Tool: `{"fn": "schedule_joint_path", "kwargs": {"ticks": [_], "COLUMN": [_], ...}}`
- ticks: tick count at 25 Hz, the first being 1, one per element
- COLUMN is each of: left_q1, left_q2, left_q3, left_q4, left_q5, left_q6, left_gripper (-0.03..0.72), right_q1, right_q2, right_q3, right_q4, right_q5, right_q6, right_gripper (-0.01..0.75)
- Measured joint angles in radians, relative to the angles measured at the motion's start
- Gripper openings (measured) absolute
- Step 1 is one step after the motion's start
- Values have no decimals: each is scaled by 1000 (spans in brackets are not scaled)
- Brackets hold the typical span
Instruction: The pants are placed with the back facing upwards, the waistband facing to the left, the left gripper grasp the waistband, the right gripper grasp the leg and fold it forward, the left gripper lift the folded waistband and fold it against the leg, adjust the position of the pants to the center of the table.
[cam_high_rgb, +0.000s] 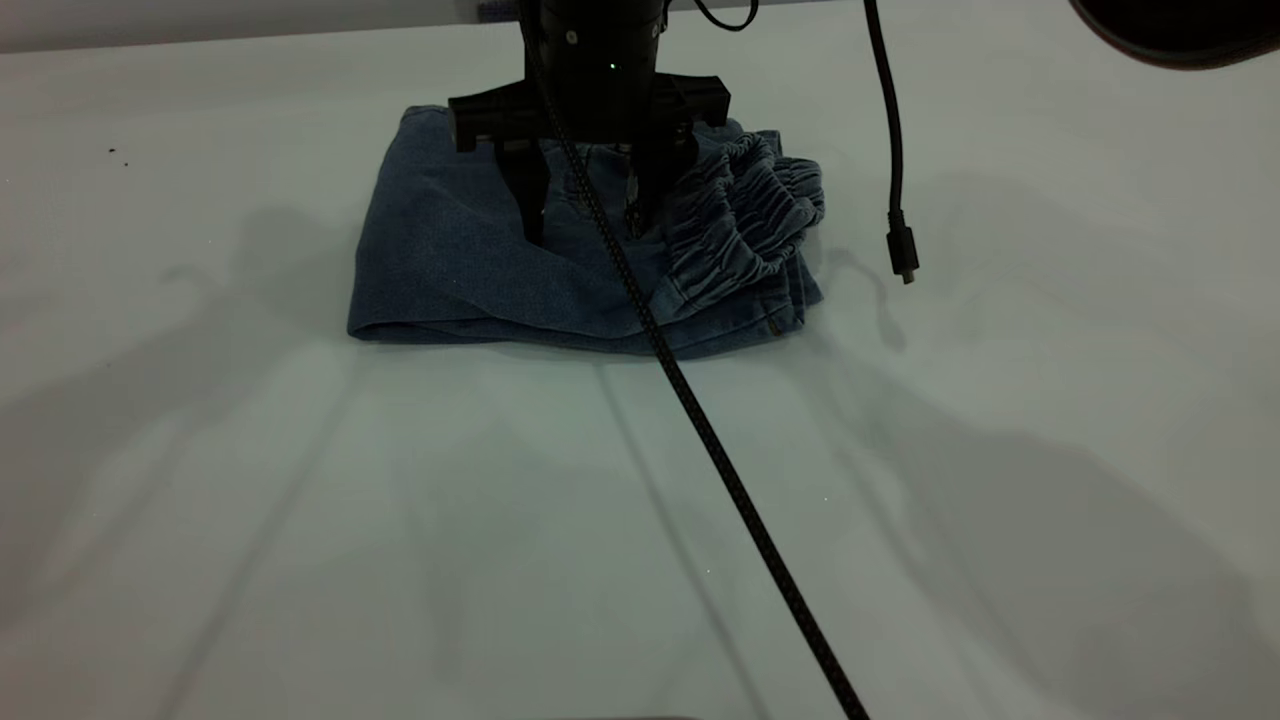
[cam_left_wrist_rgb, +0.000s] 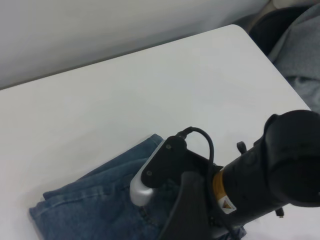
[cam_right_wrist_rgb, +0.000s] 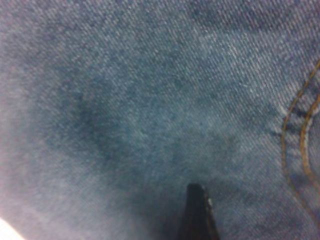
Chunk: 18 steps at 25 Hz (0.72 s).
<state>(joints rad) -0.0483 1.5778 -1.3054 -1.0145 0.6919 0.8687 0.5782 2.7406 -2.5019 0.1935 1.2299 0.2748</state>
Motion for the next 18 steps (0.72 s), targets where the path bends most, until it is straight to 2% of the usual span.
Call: {"fn": "schedule_joint_path", "kwargs": {"ticks": [8, 13, 18], "left_q1": [1, 1, 1], "left_q2": [-46, -179, -331], "left_q3": [0, 0, 0], "left_q4": [47, 205, 386], "left_q5": [22, 130, 262], "left_q6": [7, -14, -142], "left_gripper": [580, 580, 580], "right_q1": [0, 0, 1], "right_q2": [-225, -452, -693], "right_q3": [2, 2, 25], "right_q4": [-30, -35, -15], "right_q5": [6, 20, 26], "right_q6": [-97, -183, -240], "right_gripper": [475, 475, 475]}}
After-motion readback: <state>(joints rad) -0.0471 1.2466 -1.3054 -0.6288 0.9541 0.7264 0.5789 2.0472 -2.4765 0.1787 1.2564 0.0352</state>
